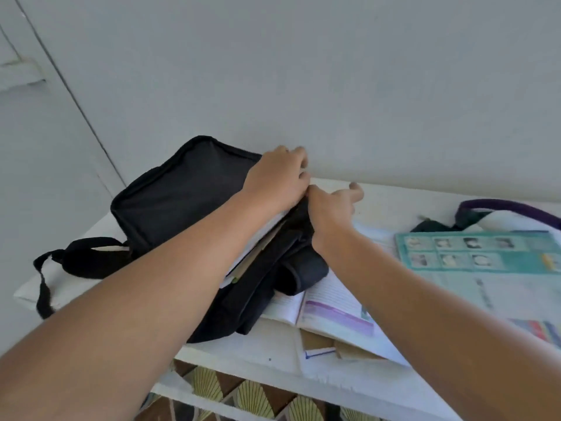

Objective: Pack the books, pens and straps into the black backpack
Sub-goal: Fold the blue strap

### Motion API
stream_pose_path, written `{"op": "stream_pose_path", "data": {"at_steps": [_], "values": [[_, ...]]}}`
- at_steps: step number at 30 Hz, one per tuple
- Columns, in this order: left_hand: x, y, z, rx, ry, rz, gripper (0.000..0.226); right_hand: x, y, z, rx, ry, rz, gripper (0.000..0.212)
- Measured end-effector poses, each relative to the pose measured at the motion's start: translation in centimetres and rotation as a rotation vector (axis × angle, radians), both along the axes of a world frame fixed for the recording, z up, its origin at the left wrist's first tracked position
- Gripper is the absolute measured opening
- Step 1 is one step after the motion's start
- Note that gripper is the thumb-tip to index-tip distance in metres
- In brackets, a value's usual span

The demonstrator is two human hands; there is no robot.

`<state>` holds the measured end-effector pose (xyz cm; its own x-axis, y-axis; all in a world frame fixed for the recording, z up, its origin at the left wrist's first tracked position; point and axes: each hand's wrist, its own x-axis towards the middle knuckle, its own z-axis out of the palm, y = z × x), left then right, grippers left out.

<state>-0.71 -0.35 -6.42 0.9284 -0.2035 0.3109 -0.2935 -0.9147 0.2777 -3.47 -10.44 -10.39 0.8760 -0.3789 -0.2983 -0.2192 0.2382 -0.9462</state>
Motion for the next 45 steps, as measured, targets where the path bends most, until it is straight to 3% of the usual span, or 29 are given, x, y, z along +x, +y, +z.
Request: {"op": "stream_pose_path", "data": {"at_steps": [10, 14, 17, 19, 23, 26, 28, 34, 39, 42, 45], "values": [[-3.3, -22.1, -2.2, 0.061, 0.161, -0.379, 0.019, -5.2, -21.1, -2.3, -0.152, -0.049, -0.328, 0.073], [-5.1, -28.1, -2.1, 0.089, 0.232, -0.470, 0.020, -7.4, -27.4, -2.9, -0.207, -0.041, -0.368, 0.053], [-6.3, -31.2, -2.8, 0.235, 0.384, -0.520, 0.019, -8.8, -31.4, -3.3, -0.400, -0.017, -0.377, 0.034], [-6.6, -32.6, -3.9, 0.343, 0.442, -0.493, 0.031, -10.0, -34.1, -3.6, -0.595, 0.015, -0.403, 0.024], [-6.5, -34.3, -5.0, 0.434, 0.469, -0.452, 0.049, -12.2, -39.3, -4.8, -0.892, 0.285, -0.409, 0.036], [-6.2, -34.7, -4.9, 0.452, 0.472, -0.448, 0.055, -13.6, -41.0, -5.8, -0.929, 0.531, -0.304, 0.050], [-6.0, -34.7, -4.9, 0.458, 0.473, -0.440, 0.058, -13.9, -41.3, -6.7, -0.891, 0.571, -0.235, 0.054], [-5.9, -34.8, -5.1, 0.468, 0.477, -0.420, 0.061, -13.7, -41.0, -7.7, -0.820, 0.400, -0.194, 0.017], [-5.9, -34.8, -5.0, 0.464, 0.482, -0.414, 0.058, -14.6, -40.6, -8.2, -0.864, 0.308, -0.276, 0.017], [-6.0, -34.5, -4.8, 0.461, 0.487, -0.421, 0.058, -15.1, -39.6, -6.9, -0.823, 0.143, -0.397, 0.015], [-6.3, -34.3, -4.4, 0.376, 0.588, -0.430, 0.064, -14.5, -37.9, -4.2, -0.652, -0.086, -0.475, 0.011]]}}
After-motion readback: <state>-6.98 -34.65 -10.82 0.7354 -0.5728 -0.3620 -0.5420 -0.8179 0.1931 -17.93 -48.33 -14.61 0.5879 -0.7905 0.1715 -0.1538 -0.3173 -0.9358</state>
